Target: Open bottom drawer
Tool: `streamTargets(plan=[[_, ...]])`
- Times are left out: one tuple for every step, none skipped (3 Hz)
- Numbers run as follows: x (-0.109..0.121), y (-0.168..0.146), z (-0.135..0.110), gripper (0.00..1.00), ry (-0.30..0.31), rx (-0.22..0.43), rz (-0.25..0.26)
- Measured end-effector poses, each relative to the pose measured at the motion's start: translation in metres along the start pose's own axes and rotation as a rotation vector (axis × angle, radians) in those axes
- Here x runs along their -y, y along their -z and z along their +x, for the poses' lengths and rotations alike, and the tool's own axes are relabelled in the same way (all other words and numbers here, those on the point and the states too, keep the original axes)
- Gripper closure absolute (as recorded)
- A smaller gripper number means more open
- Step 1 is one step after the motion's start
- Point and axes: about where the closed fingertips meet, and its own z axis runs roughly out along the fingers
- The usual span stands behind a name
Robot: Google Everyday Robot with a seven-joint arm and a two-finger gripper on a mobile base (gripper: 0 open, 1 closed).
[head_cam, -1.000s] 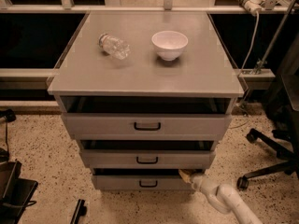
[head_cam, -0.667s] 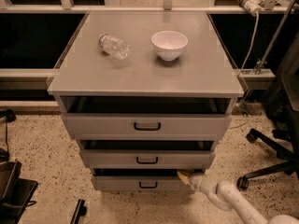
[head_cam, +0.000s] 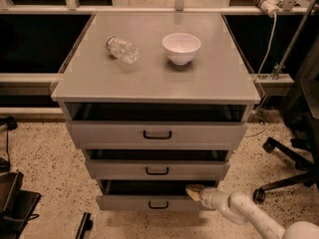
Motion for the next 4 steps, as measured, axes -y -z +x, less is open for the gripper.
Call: streamTargets(plan=[[-0.022, 0.006, 0.012, 1.0, -0.064, -0.071, -0.04], [-0.047, 0.021, 0.028, 1.0, -0.147, -0.182, -0.087], [-0.047, 0.022, 0.027, 1.0, -0.147, -0.183, -0.087], [-0.066, 0.036, 0.044, 1.0, -0.229, -0.272, -0.113]])
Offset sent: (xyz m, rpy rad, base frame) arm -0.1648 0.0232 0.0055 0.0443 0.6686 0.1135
